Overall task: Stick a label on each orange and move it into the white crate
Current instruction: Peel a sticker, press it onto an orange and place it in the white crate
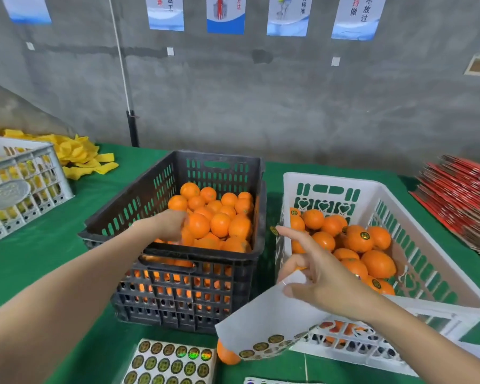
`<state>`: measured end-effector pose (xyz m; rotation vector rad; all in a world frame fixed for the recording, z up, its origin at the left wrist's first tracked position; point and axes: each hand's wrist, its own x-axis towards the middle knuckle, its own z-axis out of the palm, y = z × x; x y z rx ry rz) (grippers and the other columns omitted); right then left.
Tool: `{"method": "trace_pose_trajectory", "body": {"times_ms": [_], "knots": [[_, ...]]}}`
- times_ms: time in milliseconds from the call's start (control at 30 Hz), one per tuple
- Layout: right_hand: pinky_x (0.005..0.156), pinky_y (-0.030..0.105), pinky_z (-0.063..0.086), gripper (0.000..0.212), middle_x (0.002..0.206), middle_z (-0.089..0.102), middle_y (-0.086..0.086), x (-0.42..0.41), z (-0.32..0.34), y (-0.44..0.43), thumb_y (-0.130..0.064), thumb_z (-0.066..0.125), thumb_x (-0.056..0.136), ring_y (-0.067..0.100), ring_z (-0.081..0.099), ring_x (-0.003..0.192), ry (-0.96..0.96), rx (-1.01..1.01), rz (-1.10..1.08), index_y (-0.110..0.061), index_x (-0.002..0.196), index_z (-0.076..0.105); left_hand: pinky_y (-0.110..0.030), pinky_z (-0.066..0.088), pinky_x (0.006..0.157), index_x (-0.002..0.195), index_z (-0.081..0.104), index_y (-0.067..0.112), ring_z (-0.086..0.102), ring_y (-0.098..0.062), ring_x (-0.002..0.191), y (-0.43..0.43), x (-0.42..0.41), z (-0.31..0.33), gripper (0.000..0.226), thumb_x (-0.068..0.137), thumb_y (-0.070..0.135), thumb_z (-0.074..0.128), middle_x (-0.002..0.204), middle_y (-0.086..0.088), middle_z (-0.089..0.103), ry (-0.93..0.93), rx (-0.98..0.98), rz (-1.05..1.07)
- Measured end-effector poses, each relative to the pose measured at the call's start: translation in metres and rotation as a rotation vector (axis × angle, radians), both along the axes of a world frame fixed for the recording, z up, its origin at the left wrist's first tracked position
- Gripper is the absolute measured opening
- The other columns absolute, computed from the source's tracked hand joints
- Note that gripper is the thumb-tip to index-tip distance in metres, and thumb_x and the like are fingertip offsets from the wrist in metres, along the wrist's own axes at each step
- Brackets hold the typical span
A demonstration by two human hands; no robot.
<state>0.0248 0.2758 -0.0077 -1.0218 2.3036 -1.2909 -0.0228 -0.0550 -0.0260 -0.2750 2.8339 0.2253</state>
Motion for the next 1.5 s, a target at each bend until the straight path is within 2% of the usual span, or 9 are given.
{"method": "trace_pose_trajectory", "body": {"times_ms": [133, 200, 333, 500, 633, 700, 1000, 1267, 1500], "knots": [[0.077, 0.008, 0.043, 0.084, 0.08, 0.068, -0.002, 0.003, -0.008, 0.006, 0.004, 0.069, 0.081, 0.0, 0.062, 0.077, -0.089, -0.034, -0.041, -0.031, 0.142, 0.023, -0.031, 0.038, 0.08, 0.124, 0.046, 0.015, 0.052, -0.026, 0.105, -0.006, -0.013, -0.017, 0.035, 0.093, 0.026, 0.058, 0.124, -0.008, 0.053, -0.106, -0.043, -0.098], [0.098, 0.015, 0.038, 0.082, 0.076, 0.068, -0.003, 0.007, -0.015, 0.009, 0.007, 0.068, 0.08, 0.006, 0.064, 0.084, -0.197, -0.062, -0.056, -0.029, 0.14, 0.026, -0.032, 0.039, 0.073, 0.112, 0.045, 0.018, 0.049, -0.021, 0.09, -0.007, -0.016, -0.018, 0.026, 0.092, 0.026, 0.059, 0.109, -0.004, 0.053, -0.087, -0.097, -0.121], [0.102, 0.023, 0.037, 0.078, 0.075, 0.068, -0.005, 0.015, -0.029, 0.011, 0.009, 0.067, 0.079, 0.002, 0.063, 0.084, -0.349, -0.096, -0.094, -0.028, 0.138, 0.031, -0.025, 0.039, 0.053, 0.116, 0.046, 0.015, 0.052, -0.018, 0.076, -0.007, -0.018, -0.01, 0.047, 0.077, 0.014, 0.072, 0.095, -0.002, 0.056, 0.001, -0.025, 0.032], [0.106, 0.028, 0.033, 0.075, 0.075, 0.068, -0.005, 0.012, -0.019, 0.007, 0.01, 0.065, 0.081, 0.008, 0.064, 0.088, -0.24, -0.177, -0.112, -0.032, 0.135, 0.033, -0.038, 0.059, 0.069, 0.115, 0.052, 0.016, 0.067, -0.028, 0.082, 0.014, -0.001, 0.037, 0.048, 0.075, 0.004, 0.076, 0.107, -0.017, 0.061, 0.366, 0.966, 0.26], [0.087, 0.024, 0.044, 0.064, 0.077, 0.068, -0.003, 0.016, -0.005, 0.008, 0.001, 0.065, 0.083, 0.011, 0.065, 0.084, -0.186, -0.28, -0.053, -0.04, 0.127, 0.042, -0.041, 0.06, 0.078, 0.128, 0.048, 0.01, 0.07, -0.03, 0.098, 0.082, 0.043, 0.06, 0.059, 0.074, 0.012, 0.072, 0.127, -0.02, 0.058, 0.256, 1.73, 0.187], [0.079, 0.023, 0.048, 0.059, 0.077, 0.068, -0.002, 0.021, 0.001, 0.012, -0.005, 0.064, 0.082, 0.012, 0.064, 0.082, -0.182, -0.314, 0.007, -0.045, 0.122, 0.047, -0.04, 0.06, 0.074, 0.131, 0.045, 0.009, 0.069, -0.033, 0.099, 0.113, 0.064, 0.06, 0.064, 0.073, 0.02, 0.069, 0.129, -0.019, 0.057, 0.141, 1.888, 0.194], [0.043, 0.019, 0.019, 0.014, 0.049, 0.03, 0.011, 0.032, 0.017, 0.028, -0.035, 0.053, 0.089, 0.013, 0.022, 0.041, -0.037, -0.385, -0.046, -0.037, 0.102, 0.059, -0.027, 0.058, 0.067, 0.104, 0.071, 0.006, 0.072, -0.026, 0.086, 0.164, 0.091, 0.043, 0.031, 0.079, 0.024, 0.07, 0.099, -0.015, 0.073, 0.051, 1.872, 0.107], [0.04, 0.014, 0.019, 0.015, 0.04, 0.031, -0.009, 0.024, 0.013, 0.034, -0.032, 0.053, 0.084, 0.004, 0.021, 0.037, -0.007, -0.401, -0.098, -0.02, 0.089, 0.06, -0.039, 0.048, 0.093, 0.122, 0.056, 0.037, 0.061, -0.024, 0.107, 0.174, 0.091, 0.036, 0.075, 0.055, 0.024, 0.089, 0.12, 0.0, 0.062, 0.332, 1.483, 0.072], [0.043, 0.021, 0.019, 0.011, 0.041, 0.032, -0.008, 0.017, 0.008, 0.028, -0.03, 0.053, 0.089, 0.01, 0.022, 0.039, -0.006, -0.398, -0.104, -0.023, 0.082, 0.058, -0.031, 0.057, 0.077, 0.123, 0.057, 0.007, 0.068, -0.027, 0.102, 0.179, 0.092, 0.028, 0.059, 0.07, 0.028, 0.071, 0.114, -0.014, 0.069, 0.199, 1.731, 0.126]]}}
